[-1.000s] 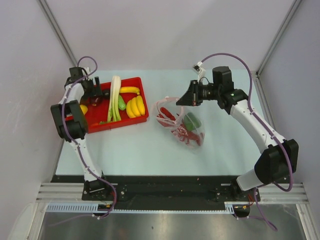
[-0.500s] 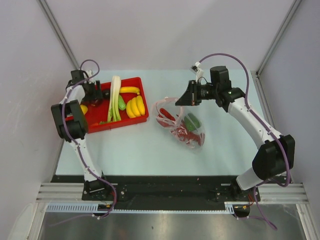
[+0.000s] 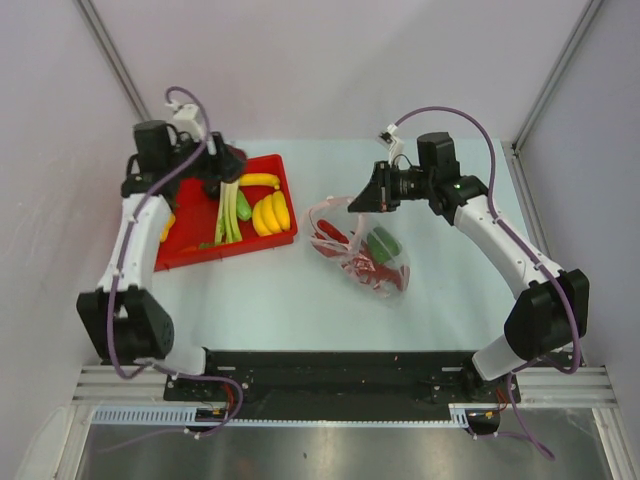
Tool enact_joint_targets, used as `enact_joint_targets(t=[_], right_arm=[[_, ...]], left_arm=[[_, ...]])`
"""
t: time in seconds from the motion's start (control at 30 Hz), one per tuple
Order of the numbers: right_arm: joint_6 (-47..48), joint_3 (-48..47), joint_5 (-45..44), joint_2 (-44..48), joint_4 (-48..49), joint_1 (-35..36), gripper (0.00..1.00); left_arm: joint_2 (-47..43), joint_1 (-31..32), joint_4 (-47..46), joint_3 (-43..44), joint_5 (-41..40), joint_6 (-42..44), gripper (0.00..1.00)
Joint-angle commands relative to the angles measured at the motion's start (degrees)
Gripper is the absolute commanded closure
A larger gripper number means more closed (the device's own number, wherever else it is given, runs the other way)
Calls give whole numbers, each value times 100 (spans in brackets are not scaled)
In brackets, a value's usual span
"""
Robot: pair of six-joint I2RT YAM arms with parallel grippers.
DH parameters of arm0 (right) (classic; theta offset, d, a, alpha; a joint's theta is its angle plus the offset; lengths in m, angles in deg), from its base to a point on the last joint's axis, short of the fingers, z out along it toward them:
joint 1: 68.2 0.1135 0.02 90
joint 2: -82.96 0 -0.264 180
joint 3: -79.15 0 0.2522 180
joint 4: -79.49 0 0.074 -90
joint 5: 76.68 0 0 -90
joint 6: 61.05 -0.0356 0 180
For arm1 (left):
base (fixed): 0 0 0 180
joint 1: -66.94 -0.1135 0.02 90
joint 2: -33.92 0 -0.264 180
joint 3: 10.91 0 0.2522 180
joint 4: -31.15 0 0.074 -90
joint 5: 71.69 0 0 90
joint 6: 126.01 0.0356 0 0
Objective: Place the food in the zip-top bag and seal the zipper
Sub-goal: Pick up the fake fruit from the bin, then place the fake fruit in the zipper food storage bag.
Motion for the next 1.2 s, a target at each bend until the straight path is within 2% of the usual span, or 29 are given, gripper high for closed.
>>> enact_joint_targets(t=[0.0,0.2,0.3,0.4,0.43,0.47,0.53,0.57,0.67,0.7,0.77,0.87,0.93,1.03,1.07,1.1,1.13,1.17], right_arm=[[-106,-158,27,58,442,41,100],[-369,-96,71,49,688,94,100],[-466,-87,98,137,785,120,100],[-554,9,159,207,943,138,100],[-554,27,151,251,960,129,100],[-545,44,151,277,952,129,100],[-537,62,142,339,943,94,100],[-528,62,142,357,926,76,100],[-510,88,133,348,934,15,100],[-519,106,142,339,934,6,100],[-528,141,151,322,996,-3,100],[-493,124,151,260,1031,-29,100],[-475,124,151,234,1022,-47,100],[-475,132,151,190,1048,-56,100],[-466,132,159,181,1049,-47,100],[-449,132,159,155,1066,-38,100],[-440,132,151,137,1049,-47,100],[-414,124,142,128,1040,-47,100]], left_arm=[[-948,1514,-531,-1023,1249,-867,47],[-1110,3352,-1578,-1668,785,-1493,46],[-794,3925,-1640,-1572,626,-1354,45],[-442,4208,-1587,-1440,528,-1379,43],[-354,4217,-1587,-1405,581,-1449,39],[-205,4217,-1535,-1369,590,-1511,29],[-160,4174,-1290,-1212,529,-1494,17],[-212,4147,-1219,-1185,381,-1468,1],[-739,3779,-1595,-1500,405,-1537,0],[-923,3473,-1700,-1614,536,-1599,0],[-960,3199,-1466,-1537,897,-1573,0],[-1073,2332,-1210,-1360,1169,-1581,0],[-1214,1925,-1044,-1308,1004,-1486,0],[-1092,1055,-254,-992,486,-880,0],[-978,914,10,-869,206,-383,0],[-873,417,639,-564,-5,-108,1],[-750,255,906,-395,-234,104,0],[-444,1,1257,-228,-384,915,0]])
